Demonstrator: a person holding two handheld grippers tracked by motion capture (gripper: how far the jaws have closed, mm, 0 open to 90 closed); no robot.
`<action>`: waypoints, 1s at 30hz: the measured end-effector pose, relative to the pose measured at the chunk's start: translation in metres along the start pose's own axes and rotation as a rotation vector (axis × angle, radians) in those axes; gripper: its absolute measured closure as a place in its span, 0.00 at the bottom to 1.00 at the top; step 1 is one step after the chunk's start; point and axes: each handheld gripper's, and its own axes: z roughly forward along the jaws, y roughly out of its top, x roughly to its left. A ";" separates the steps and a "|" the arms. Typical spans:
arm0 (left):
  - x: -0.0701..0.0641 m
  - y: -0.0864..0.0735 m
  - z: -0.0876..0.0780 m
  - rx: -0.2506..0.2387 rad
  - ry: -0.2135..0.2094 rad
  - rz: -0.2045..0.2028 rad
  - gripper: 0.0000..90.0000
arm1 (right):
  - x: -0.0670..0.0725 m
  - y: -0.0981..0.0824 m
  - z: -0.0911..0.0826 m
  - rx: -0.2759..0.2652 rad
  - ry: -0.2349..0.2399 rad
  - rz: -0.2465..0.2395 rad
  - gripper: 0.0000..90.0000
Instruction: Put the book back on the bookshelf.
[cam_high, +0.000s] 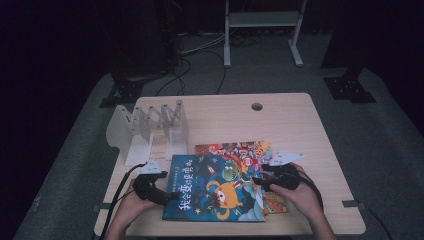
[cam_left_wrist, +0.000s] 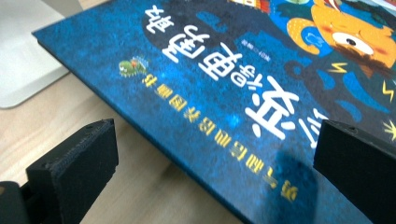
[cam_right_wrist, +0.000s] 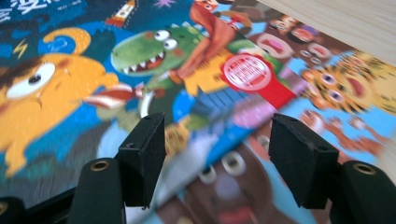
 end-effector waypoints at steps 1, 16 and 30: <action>-0.001 -0.001 -0.001 0.001 0.001 -0.002 0.00 | -0.002 -0.003 -0.004 -0.004 -0.001 -0.002 0.39; -0.001 -0.013 0.002 -0.013 -0.072 -0.079 0.00 | 0.003 -0.028 -0.015 0.000 -0.008 -0.046 0.37; -0.005 -0.010 0.013 0.002 -0.138 -0.102 0.00 | 0.005 -0.029 -0.013 -0.013 0.006 -0.059 0.38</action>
